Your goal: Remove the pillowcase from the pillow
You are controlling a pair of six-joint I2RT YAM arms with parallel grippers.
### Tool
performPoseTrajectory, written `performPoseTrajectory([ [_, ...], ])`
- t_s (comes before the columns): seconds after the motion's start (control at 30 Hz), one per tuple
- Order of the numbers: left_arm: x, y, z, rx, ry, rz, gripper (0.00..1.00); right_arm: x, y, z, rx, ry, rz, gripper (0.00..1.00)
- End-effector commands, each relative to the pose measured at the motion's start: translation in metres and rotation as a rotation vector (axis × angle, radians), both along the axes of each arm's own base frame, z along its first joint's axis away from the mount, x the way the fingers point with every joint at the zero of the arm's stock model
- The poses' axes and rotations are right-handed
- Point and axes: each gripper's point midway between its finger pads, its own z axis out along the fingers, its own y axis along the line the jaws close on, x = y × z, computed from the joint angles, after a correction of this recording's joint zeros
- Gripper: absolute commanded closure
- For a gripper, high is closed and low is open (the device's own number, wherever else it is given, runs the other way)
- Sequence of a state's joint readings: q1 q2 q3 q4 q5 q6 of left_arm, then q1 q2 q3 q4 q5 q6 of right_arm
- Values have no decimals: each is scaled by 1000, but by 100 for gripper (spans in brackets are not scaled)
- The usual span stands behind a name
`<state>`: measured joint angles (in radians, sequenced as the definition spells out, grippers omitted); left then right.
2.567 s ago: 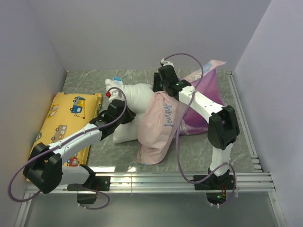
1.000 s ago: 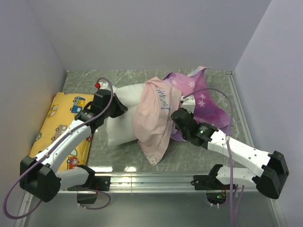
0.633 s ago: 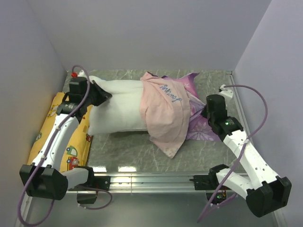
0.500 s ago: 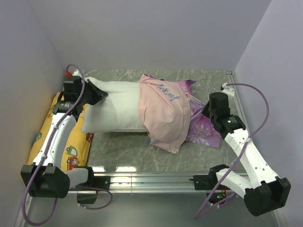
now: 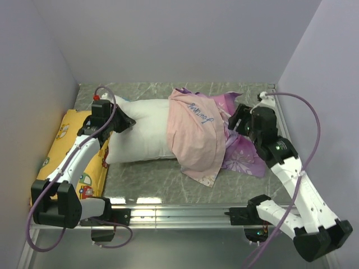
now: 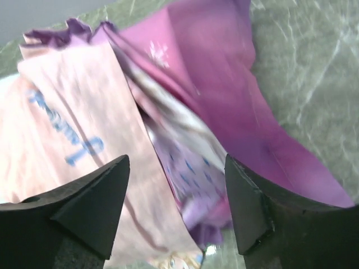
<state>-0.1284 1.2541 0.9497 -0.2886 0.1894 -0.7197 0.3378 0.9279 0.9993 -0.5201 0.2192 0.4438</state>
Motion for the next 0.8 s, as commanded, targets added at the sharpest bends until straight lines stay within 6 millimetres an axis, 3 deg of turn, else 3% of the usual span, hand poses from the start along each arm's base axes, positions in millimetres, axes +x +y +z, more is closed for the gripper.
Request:
performPoseTrajectory([
  [0.0, 1, -5, 10, -21, -77, -1, 100, 40, 14, 20, -31, -30, 30, 23],
  [0.07, -3, -7, 2, -28, -66, -9, 99, 55, 19, 13, -57, 8, 34, 21],
  [0.1, -3, -7, 1, -31, -62, -10, 99, 69, 25, -5, -78, 60, 48, 20],
  [0.13, -4, -7, -2, -32, -55, -9, 100, 78, 30, 1, -81, 52, 68, 20],
  [0.23, -4, -8, -4, -31, -51, -14, 100, 105, 46, -10, -84, 87, 105, 19],
  [0.3, -5, -9, -4, -32, -50, -17, 100, 126, 43, -16, -107, 124, 56, 19],
  [0.43, -8, -8, -5, -24, -48, -16, 100, 148, 36, -23, -96, 153, 8, 23],
  [0.47, -8, -7, -4, -23, -52, -16, 100, 151, 33, -23, -90, 153, 0, 29],
  [0.57, -9, -6, 0, -19, -59, -8, 100, 157, 9, -24, -113, 165, -67, 76],
  [0.6, -11, -5, 4, -22, -66, -5, 100, 156, -3, -24, -111, 177, -99, 99],
  [0.67, -10, -3, 12, -18, -77, 4, 100, 155, -29, -27, -84, 193, -163, 100],
  [0.7, -8, -3, 22, -15, -97, 6, 100, 153, -61, -27, -52, 203, -242, 100],
  [0.77, -9, 5, 28, 7, -100, 33, 99, 148, -92, -28, -7, 210, -313, 100],
])
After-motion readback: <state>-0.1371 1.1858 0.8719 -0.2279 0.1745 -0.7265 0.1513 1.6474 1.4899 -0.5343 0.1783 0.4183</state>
